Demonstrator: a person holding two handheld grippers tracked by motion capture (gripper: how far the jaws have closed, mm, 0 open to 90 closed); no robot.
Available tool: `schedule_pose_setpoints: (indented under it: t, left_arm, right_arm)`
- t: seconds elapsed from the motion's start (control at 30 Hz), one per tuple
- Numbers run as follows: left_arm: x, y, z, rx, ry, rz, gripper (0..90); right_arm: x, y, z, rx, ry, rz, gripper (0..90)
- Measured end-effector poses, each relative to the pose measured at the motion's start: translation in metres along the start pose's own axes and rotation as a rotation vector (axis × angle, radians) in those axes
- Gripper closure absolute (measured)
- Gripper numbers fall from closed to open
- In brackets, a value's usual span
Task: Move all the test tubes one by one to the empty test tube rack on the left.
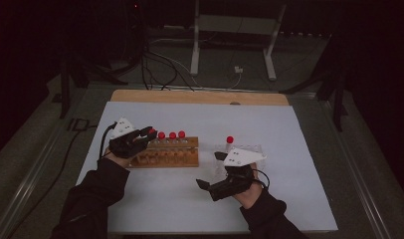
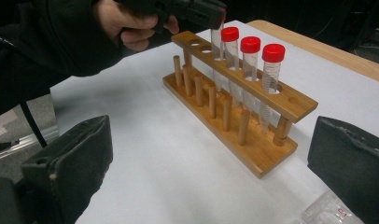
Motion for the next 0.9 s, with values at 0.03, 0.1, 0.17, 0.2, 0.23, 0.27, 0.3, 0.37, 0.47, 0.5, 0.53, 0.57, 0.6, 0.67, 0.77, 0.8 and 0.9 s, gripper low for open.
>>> schedule_pose_setpoints:
  t: [0.03,0.1,0.17,0.2,0.23,0.27,0.3,0.37,0.47,0.5,0.53,0.57,0.6,0.67,0.77,0.8,0.9]
  left_arm:
    - [0.0001,-0.0008,0.0000,0.002,-0.001,0.000,71.8]
    - [-0.0002,-0.0028,0.0002,0.010,0.000,0.003,71.8]
    - [-0.0007,-0.0046,0.0010,0.018,-0.001,0.005,71.8]
    - [-0.0009,-0.0053,0.0013,0.023,-0.002,0.008,71.8]
    - [-0.0014,-0.0060,0.0020,0.028,-0.004,0.008,71.8]
    - [-0.0017,-0.0066,0.0023,0.033,-0.003,0.013,71.8]
    - [-0.0018,-0.0072,0.0026,0.037,-0.004,0.013,71.8]
    - [-0.0013,-0.0083,0.0034,0.046,-0.008,0.008,71.7]
    - [-0.0009,-0.0081,0.0036,0.049,-0.011,0.001,71.6]
    - [-0.0010,-0.0081,0.0036,0.049,-0.012,0.002,71.6]
    - [-0.0011,-0.0081,0.0035,0.049,-0.010,0.001,71.6]
    - [-0.0008,-0.0082,0.0032,0.050,-0.011,0.000,71.5]
    - [-0.0005,-0.0081,0.0030,0.051,-0.012,0.000,71.5]
    - [-0.0002,-0.0079,0.0028,0.054,-0.012,-0.003,71.4]
    - [-0.0004,-0.0071,0.0029,0.063,-0.009,-0.003,71.1]
    - [-0.0005,-0.0068,0.0026,0.066,-0.010,0.002,71.0]
    - [-0.0009,-0.0058,0.0005,0.066,-0.014,-0.002,69.5]
  right_arm:
    - [-0.0001,0.0001,-0.0001,0.000,-0.001,0.000,0.0]
    - [-0.0002,0.0000,-0.0001,0.001,-0.001,0.000,0.0]
    - [0.0000,-0.0001,0.0000,0.002,-0.001,-0.001,0.0]
    - [0.0001,-0.0001,-0.0001,0.003,-0.001,-0.001,0.0]
    - [0.0000,0.0000,-0.0001,0.002,-0.002,-0.001,0.0]
    - [-0.0001,0.0001,-0.0002,0.002,-0.001,-0.001,0.0]
    - [-0.0003,0.0002,-0.0003,0.001,-0.001,-0.001,0.0]
    - [-0.0008,0.0001,-0.0005,0.003,-0.002,0.000,0.0]
    - [-0.0009,0.0003,-0.0007,0.002,0.000,0.000,0.0]
    - [-0.0009,0.0004,-0.0008,0.001,-0.001,-0.002,0.0]
    - [-0.0008,0.0006,-0.0010,0.000,0.000,0.001,0.0]
    - [-0.0009,0.0008,-0.0011,0.000,0.000,0.001,0.0]
    - [-0.0010,0.0009,-0.0013,0.000,-0.001,0.000,0.0]
    - [-0.0012,0.0015,-0.0018,-0.002,-0.001,0.001,0.0]
    - [-0.0018,0.0024,-0.0023,-0.006,-0.003,0.000,0.0]
    - [-0.0020,0.0027,-0.0028,-0.005,-0.004,-0.001,0.0]
    - [-0.0028,0.0035,-0.0040,-0.008,-0.005,-0.002,0.0]
Point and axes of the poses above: each handheld gripper's, and its own axes: z roughly forward along the jaws, y roughly out of its top, x roughly to its left, the point moved 4 cm from there along z, roughly forward along the jaws, and after that the axes turned 15 degrees about -x, right-handed, at the moved point
